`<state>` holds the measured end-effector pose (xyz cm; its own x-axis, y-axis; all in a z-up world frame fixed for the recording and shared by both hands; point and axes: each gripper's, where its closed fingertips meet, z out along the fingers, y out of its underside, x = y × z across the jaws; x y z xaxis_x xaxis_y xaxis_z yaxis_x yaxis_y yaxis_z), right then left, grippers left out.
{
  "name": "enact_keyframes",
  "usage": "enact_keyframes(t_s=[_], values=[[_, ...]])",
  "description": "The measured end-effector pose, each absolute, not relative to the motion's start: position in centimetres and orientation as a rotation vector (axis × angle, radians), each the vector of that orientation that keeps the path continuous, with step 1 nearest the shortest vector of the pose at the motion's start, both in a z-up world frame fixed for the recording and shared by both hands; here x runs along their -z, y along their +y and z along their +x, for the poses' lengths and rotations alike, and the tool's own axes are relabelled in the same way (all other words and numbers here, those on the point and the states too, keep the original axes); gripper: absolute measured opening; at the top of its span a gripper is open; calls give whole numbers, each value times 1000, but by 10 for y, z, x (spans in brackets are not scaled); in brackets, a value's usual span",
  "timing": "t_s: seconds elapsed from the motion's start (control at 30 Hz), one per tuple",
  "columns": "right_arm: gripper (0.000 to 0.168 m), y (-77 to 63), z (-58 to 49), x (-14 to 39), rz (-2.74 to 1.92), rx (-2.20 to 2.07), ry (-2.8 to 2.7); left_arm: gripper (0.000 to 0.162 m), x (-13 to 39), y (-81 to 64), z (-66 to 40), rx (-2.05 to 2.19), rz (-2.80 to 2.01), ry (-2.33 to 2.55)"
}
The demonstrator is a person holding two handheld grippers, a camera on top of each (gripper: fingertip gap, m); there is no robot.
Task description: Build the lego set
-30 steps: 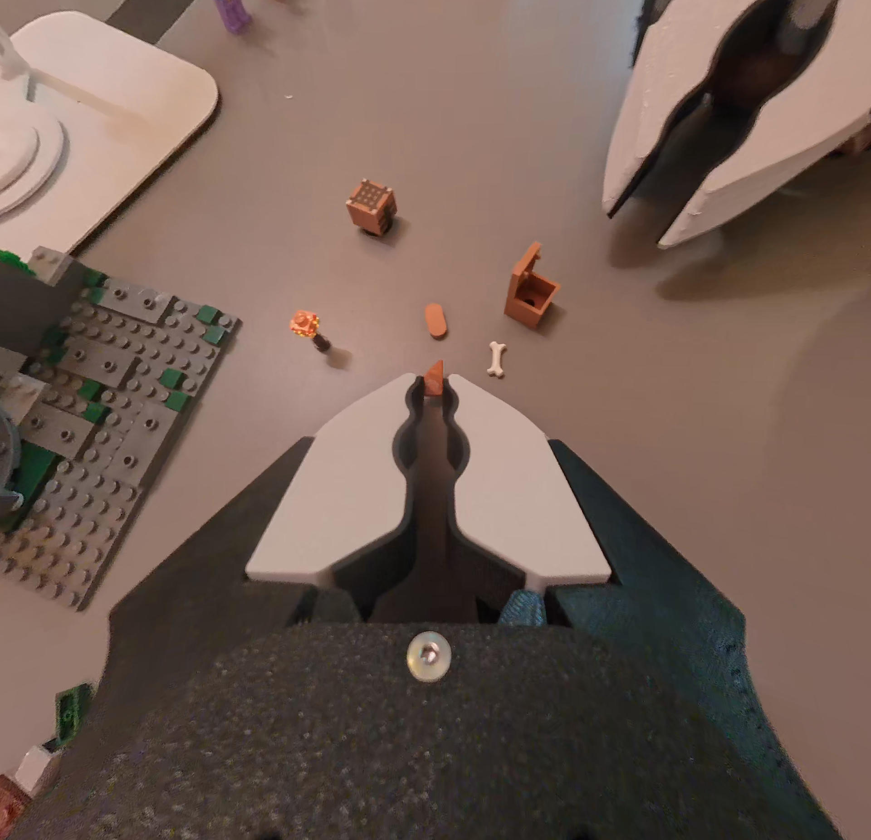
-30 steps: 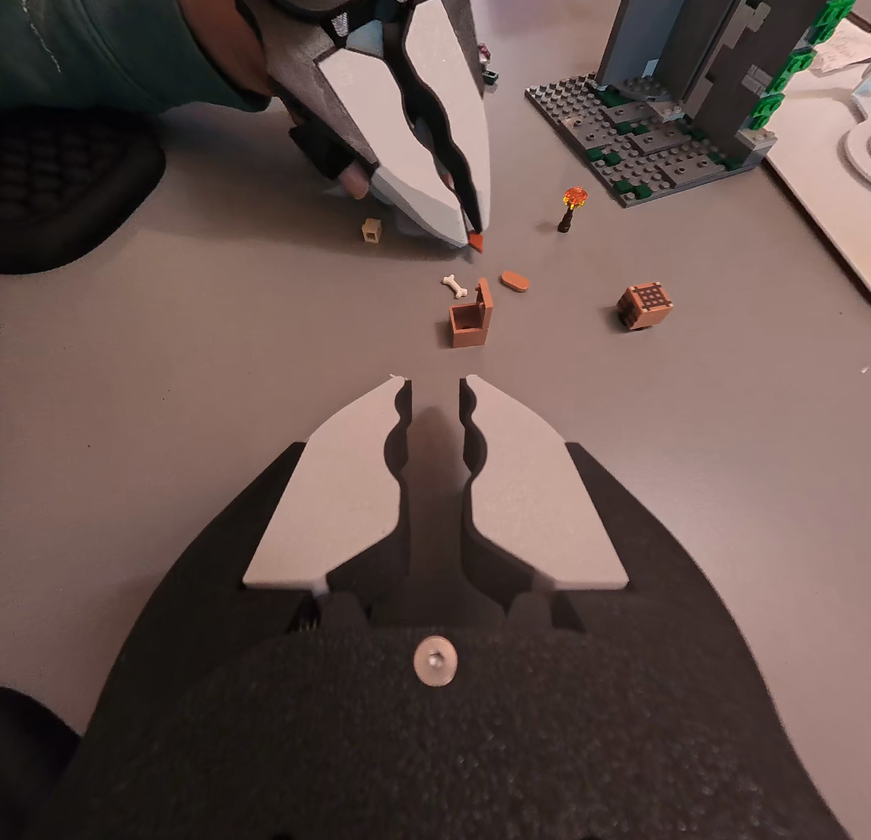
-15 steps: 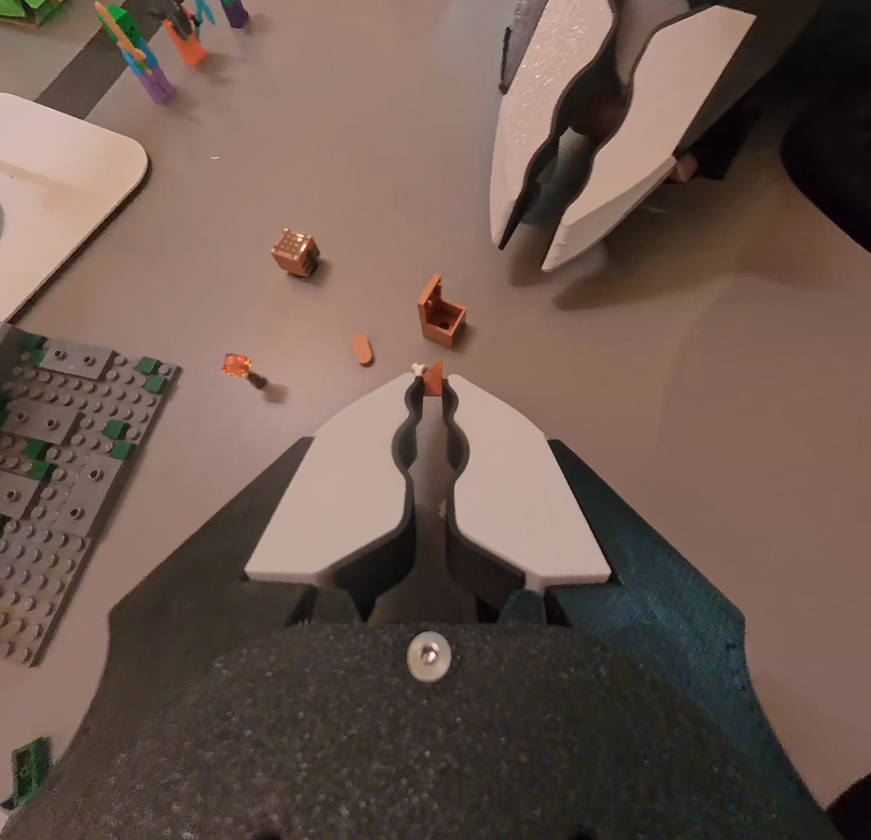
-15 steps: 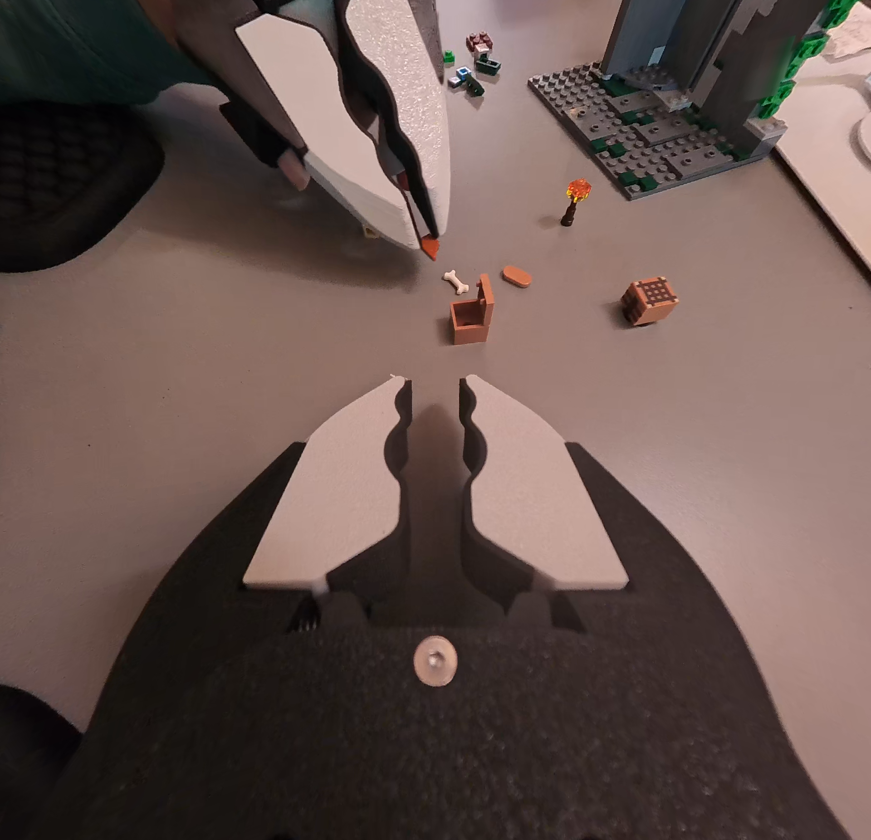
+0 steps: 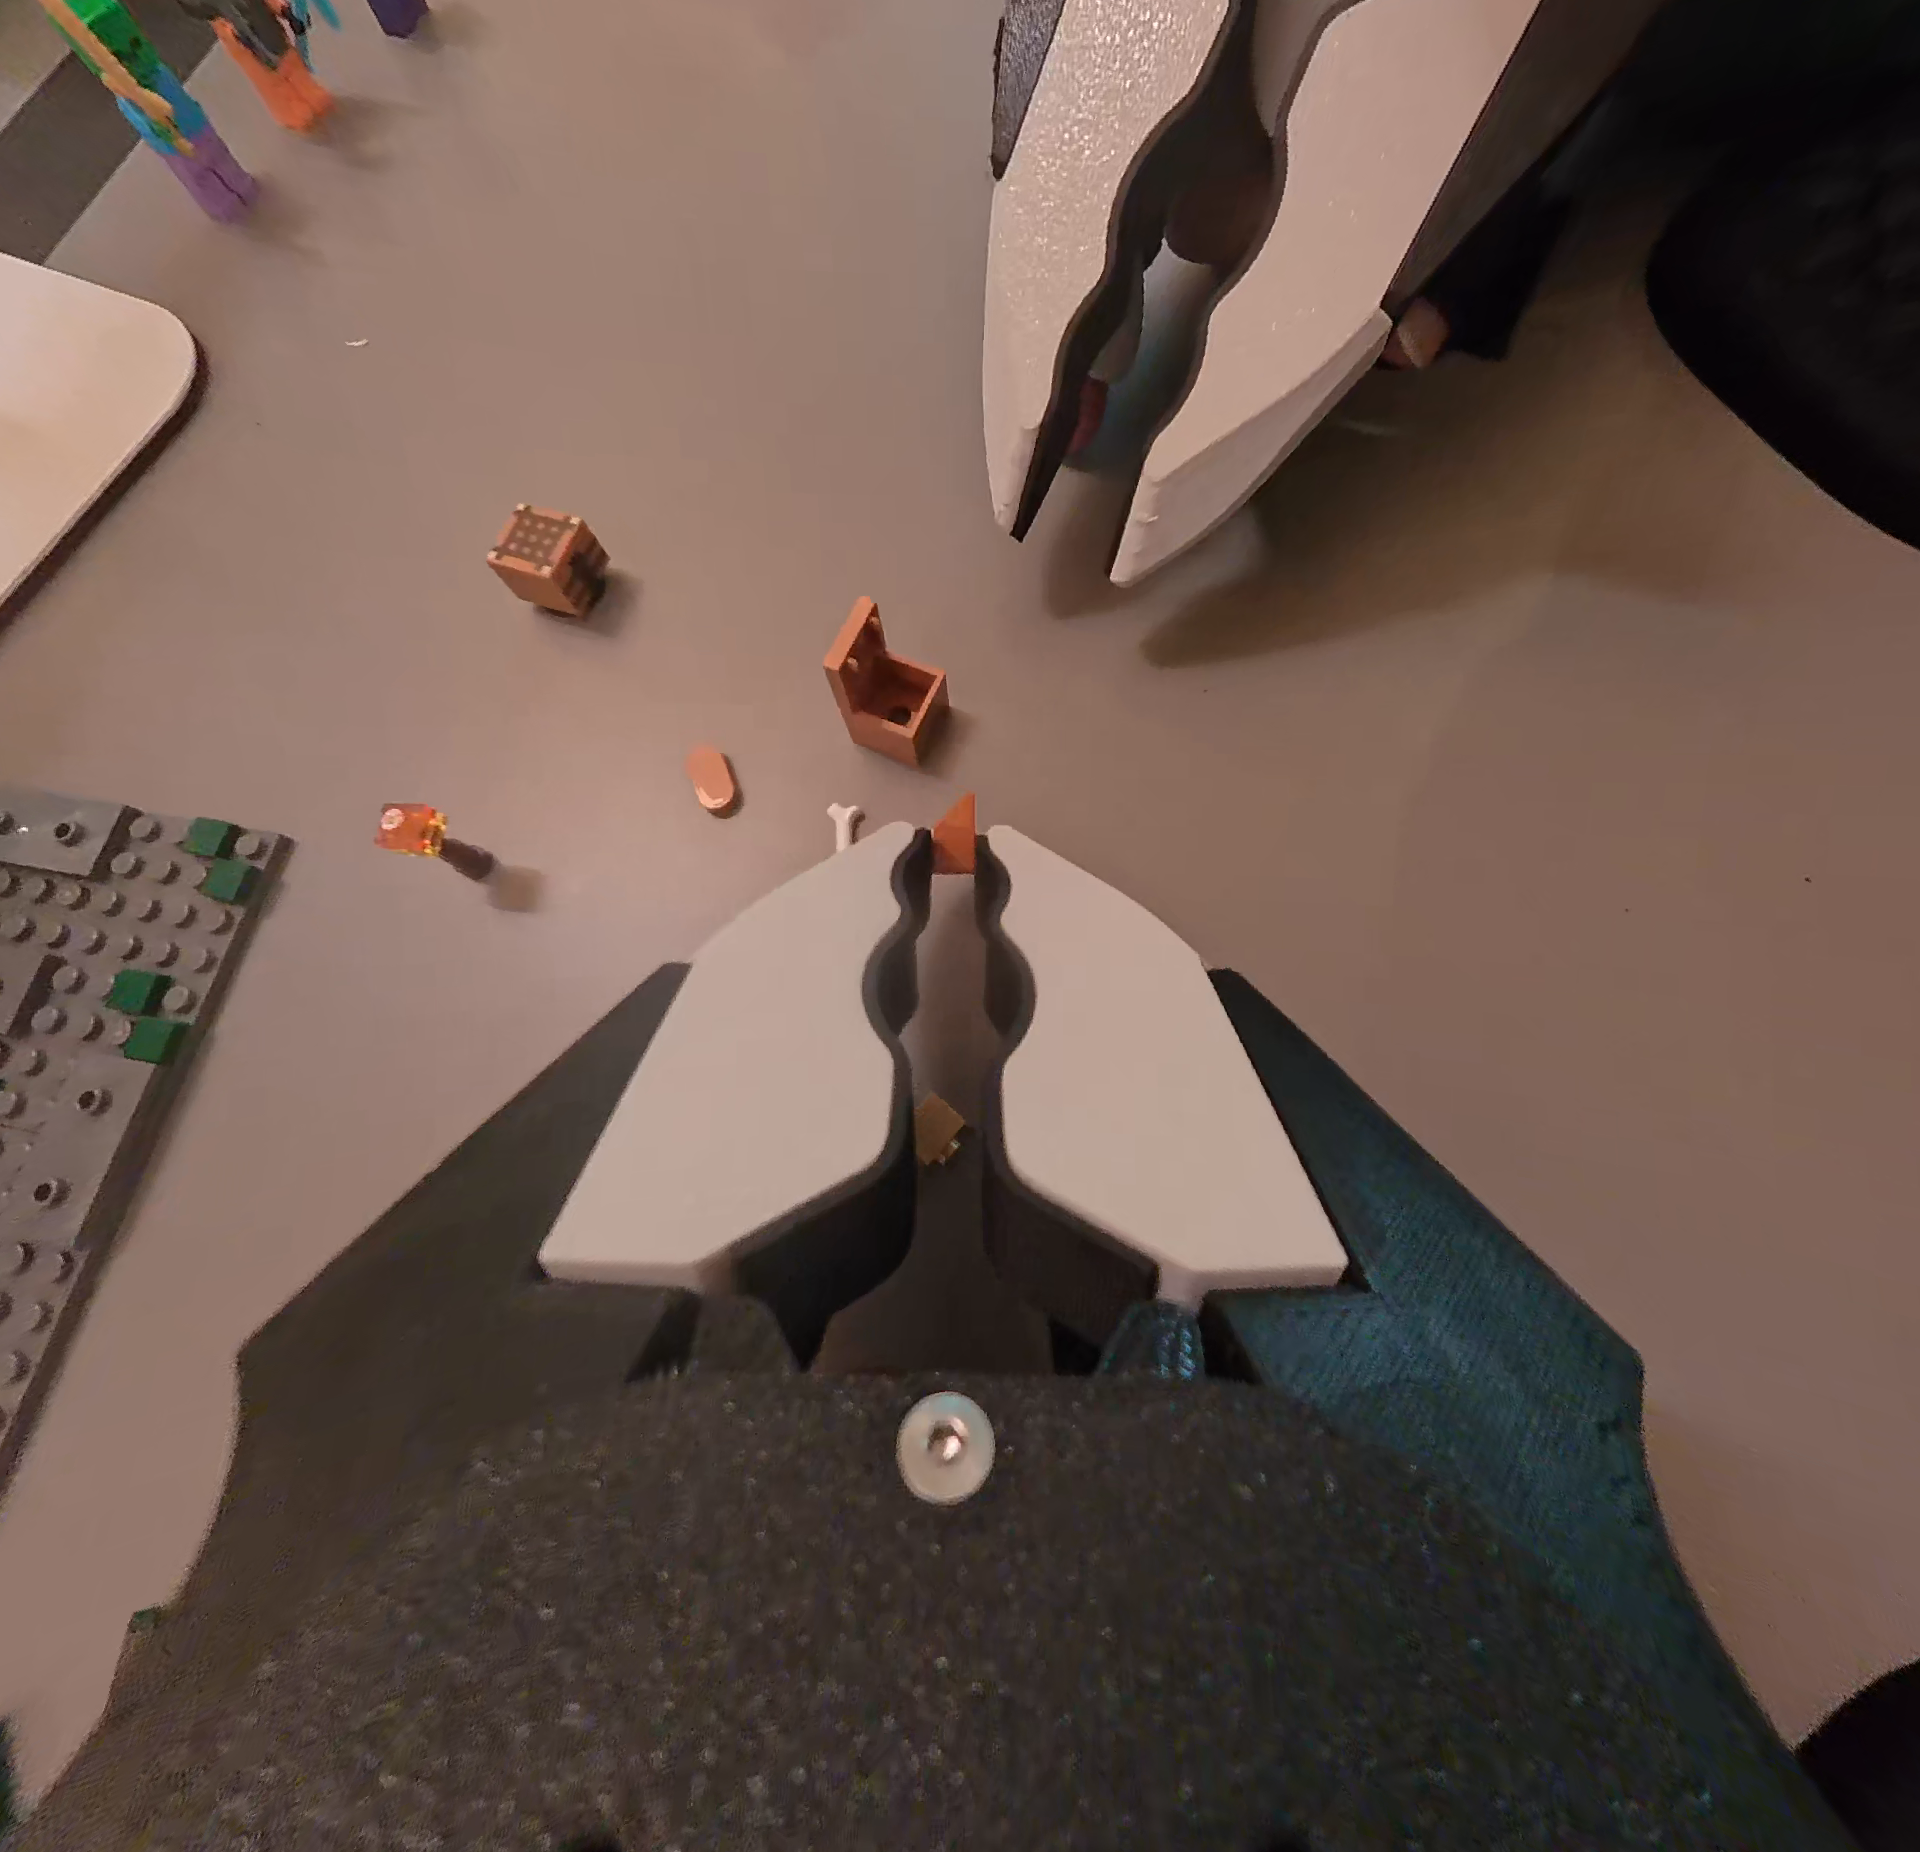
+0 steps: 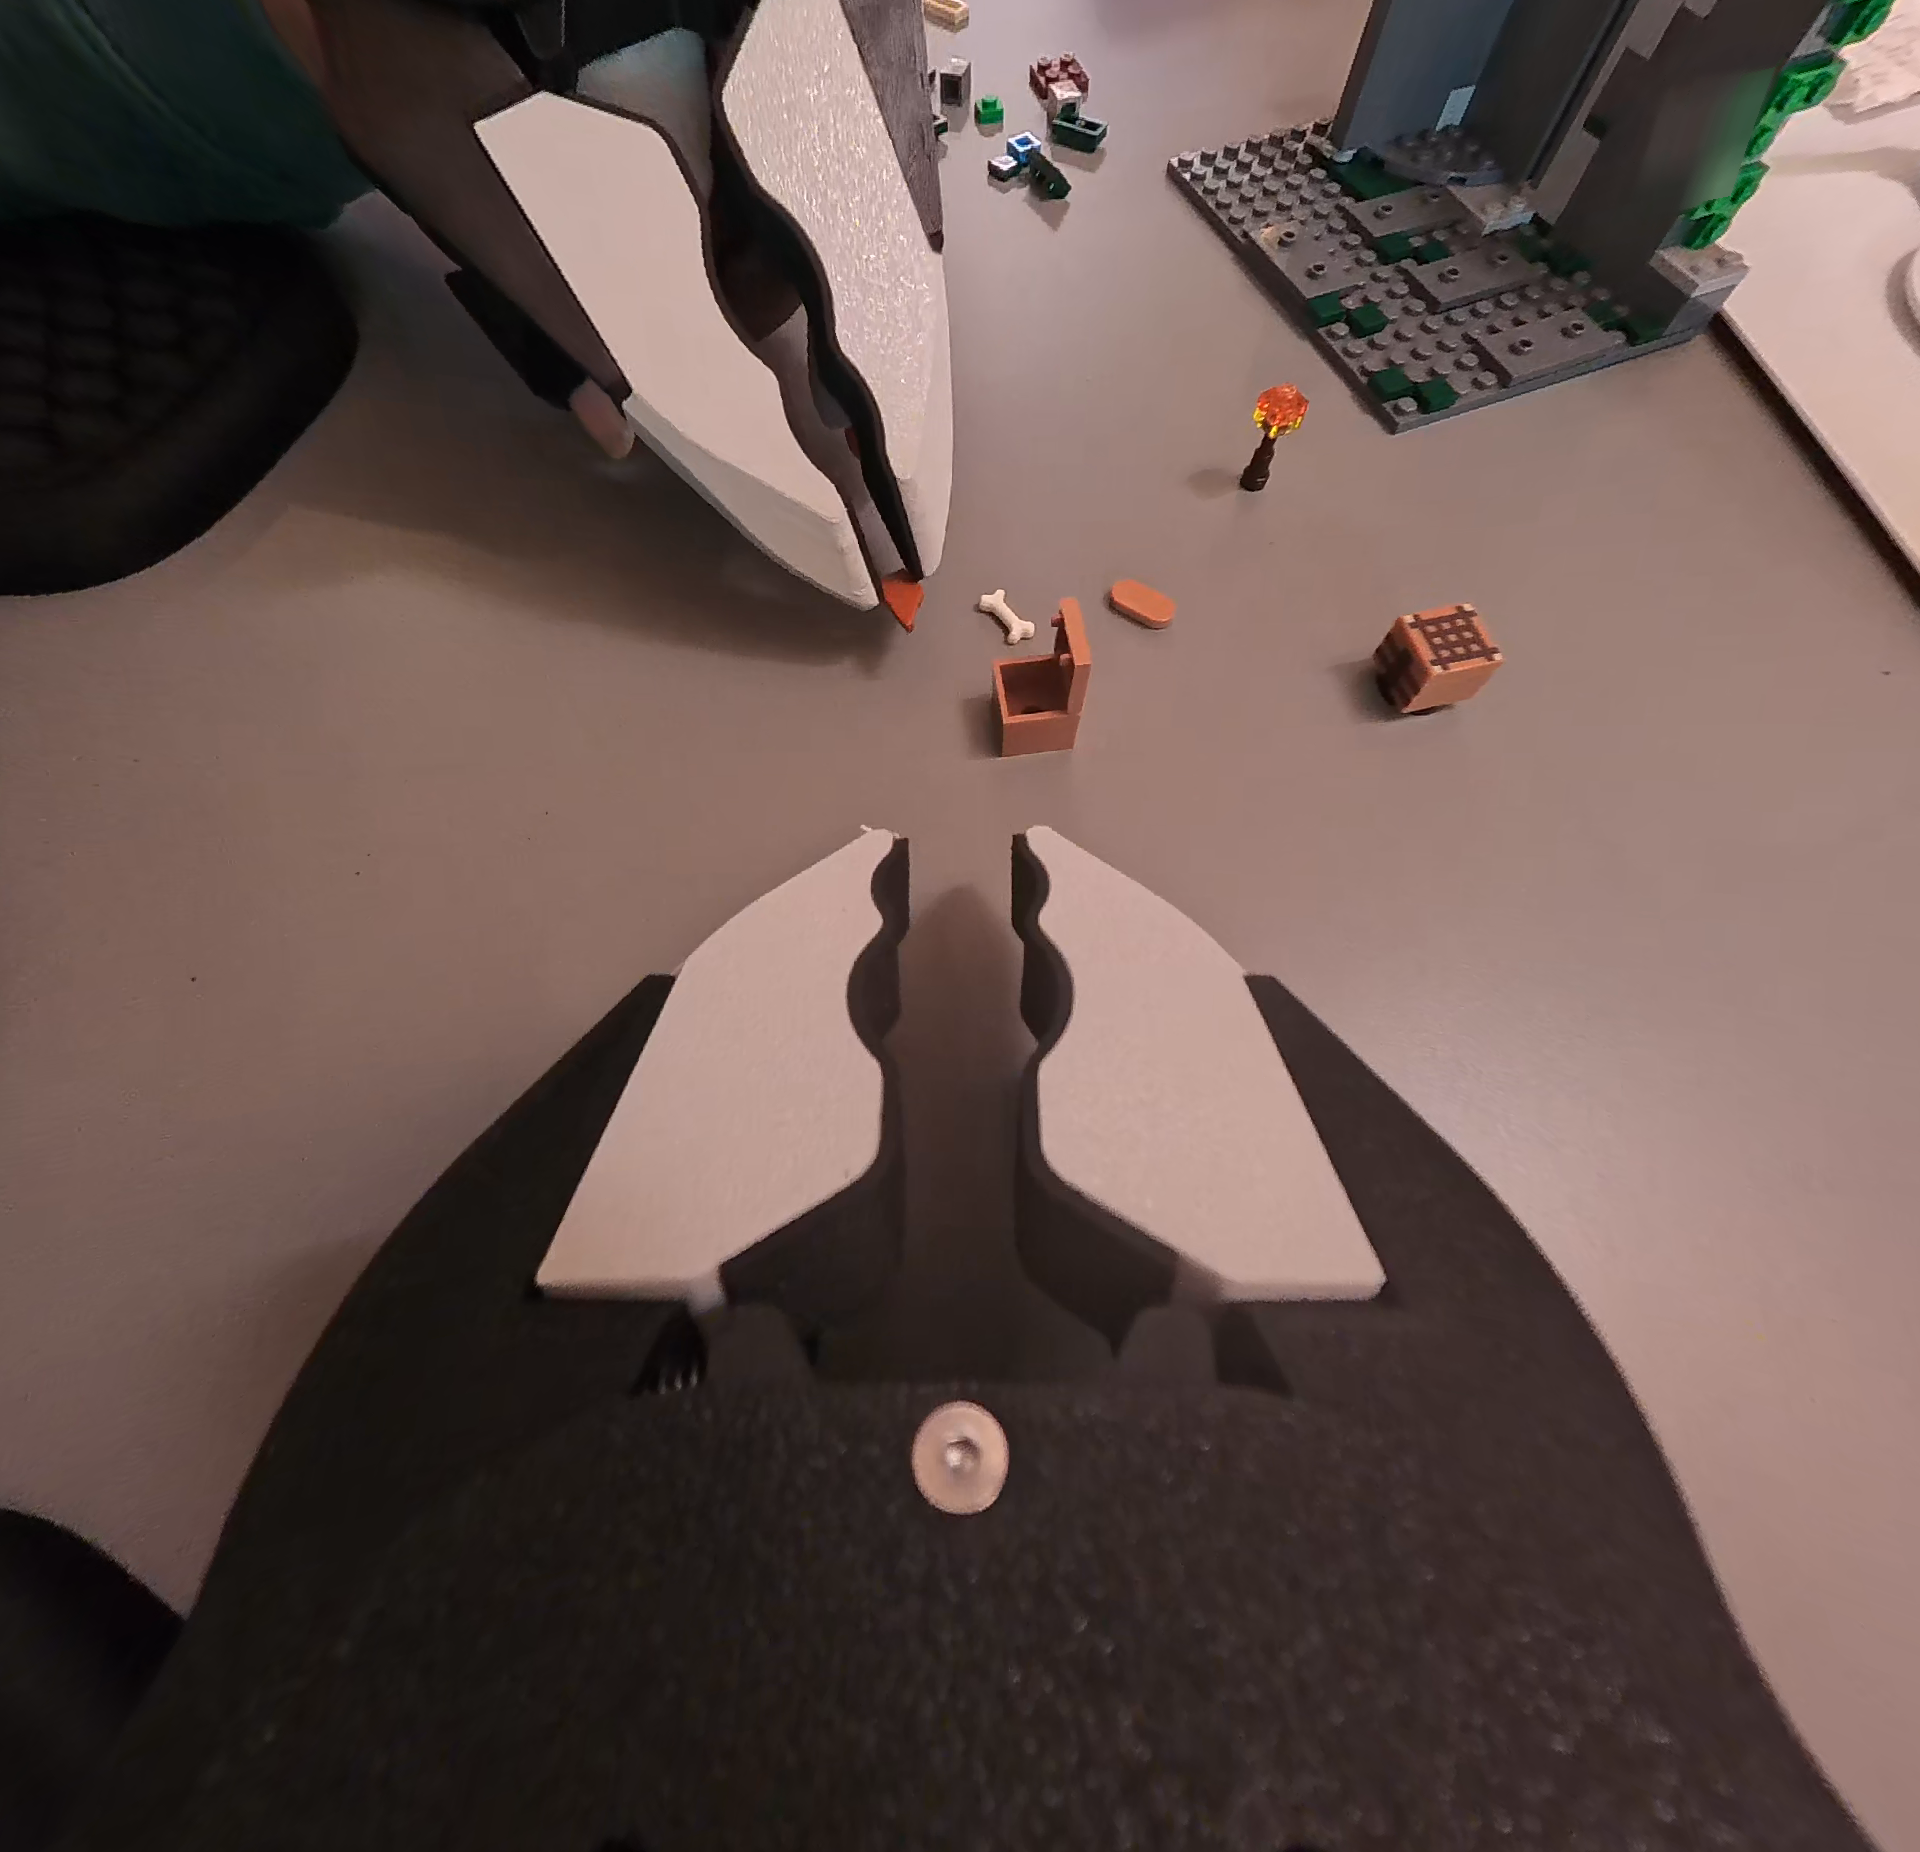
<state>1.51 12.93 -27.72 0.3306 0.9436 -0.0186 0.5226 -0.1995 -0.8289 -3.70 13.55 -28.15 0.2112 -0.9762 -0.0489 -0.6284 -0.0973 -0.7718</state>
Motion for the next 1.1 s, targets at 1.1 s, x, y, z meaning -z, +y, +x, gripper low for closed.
enact_keyframes(t_s=[1.1], values=[[18,129,15,277,-1855,-719,-1293,24,273,144,-43,672,-1806,1396]])
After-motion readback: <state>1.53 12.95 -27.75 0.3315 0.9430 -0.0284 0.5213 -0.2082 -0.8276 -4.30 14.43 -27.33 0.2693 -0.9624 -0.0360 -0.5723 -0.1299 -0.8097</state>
